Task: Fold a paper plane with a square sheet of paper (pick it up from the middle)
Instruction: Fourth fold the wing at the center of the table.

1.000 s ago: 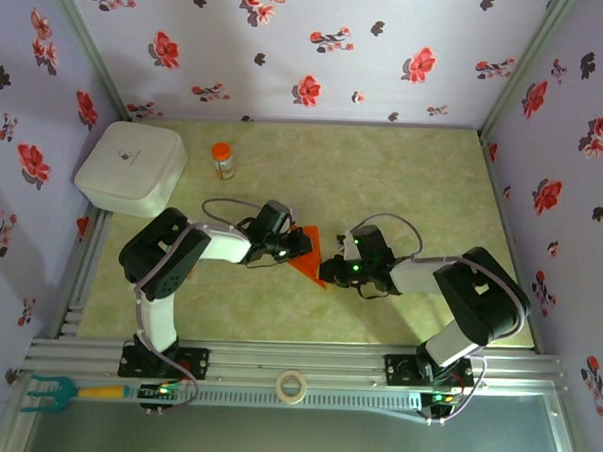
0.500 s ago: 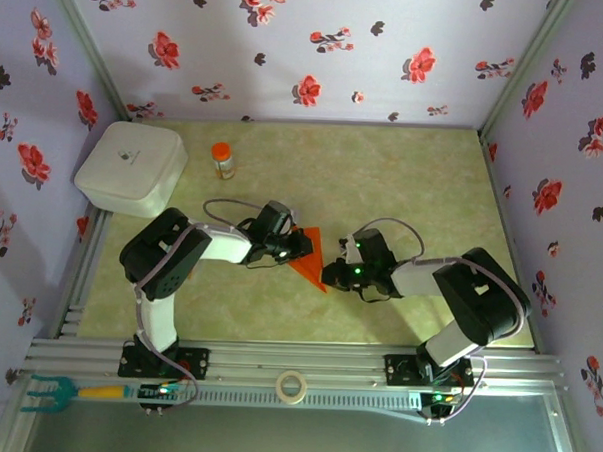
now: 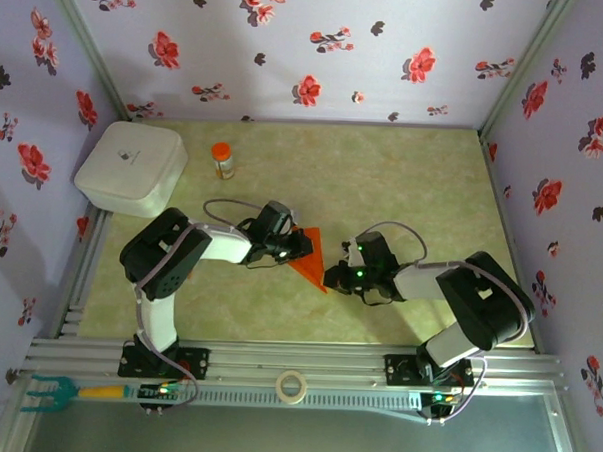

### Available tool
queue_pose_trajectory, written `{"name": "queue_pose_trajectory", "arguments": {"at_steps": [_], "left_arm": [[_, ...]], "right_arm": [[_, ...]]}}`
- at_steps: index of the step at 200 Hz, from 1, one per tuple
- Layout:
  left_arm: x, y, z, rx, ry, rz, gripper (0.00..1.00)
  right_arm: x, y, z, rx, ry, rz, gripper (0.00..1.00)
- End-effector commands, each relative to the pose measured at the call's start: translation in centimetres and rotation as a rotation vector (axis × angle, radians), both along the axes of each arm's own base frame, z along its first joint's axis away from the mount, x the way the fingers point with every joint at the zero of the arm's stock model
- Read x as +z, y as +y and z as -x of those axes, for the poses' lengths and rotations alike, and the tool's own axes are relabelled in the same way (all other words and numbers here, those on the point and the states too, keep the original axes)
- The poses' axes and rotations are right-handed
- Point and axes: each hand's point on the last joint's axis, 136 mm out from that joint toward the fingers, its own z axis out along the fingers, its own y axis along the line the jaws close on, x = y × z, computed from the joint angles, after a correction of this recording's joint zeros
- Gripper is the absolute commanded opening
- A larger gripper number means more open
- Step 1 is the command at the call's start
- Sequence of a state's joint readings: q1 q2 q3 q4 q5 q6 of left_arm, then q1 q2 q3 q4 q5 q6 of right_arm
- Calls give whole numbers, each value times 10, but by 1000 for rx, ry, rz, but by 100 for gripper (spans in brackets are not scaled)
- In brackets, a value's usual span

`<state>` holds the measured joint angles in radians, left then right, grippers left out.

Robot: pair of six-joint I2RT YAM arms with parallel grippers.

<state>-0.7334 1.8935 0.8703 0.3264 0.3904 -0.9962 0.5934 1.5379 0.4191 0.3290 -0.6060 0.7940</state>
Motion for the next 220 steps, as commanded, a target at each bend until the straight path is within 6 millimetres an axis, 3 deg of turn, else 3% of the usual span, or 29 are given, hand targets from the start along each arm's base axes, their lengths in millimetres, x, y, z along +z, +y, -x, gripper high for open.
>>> {"name": "queue_pose_trajectory", "arguments": {"at_steps": [1, 42, 80, 98, 133, 177, 220], "left_arm": [[-27, 11, 12, 7, 61, -61, 8], [-26, 12, 12, 9, 60, -61, 8], [-26, 11, 12, 8, 59, -56, 8], [-25, 11, 13, 7, 59, -54, 8], [-26, 11, 13, 3, 61, -52, 8], [-25, 10, 13, 1, 62, -47, 8], [-24, 9, 13, 1, 61, -44, 8]], "right_arm": [[-17, -10, 16, -13, 86, 42, 7], [-6, -10, 13, -18, 56, 43, 15], [4, -13, 11, -18, 24, 66, 15], [8, -11, 7, -19, 13, 61, 23], [19, -4, -5, -15, -19, 54, 30], [21, 3, -17, -1, -33, 70, 32], [16, 6, -18, 10, -18, 68, 24]]}}
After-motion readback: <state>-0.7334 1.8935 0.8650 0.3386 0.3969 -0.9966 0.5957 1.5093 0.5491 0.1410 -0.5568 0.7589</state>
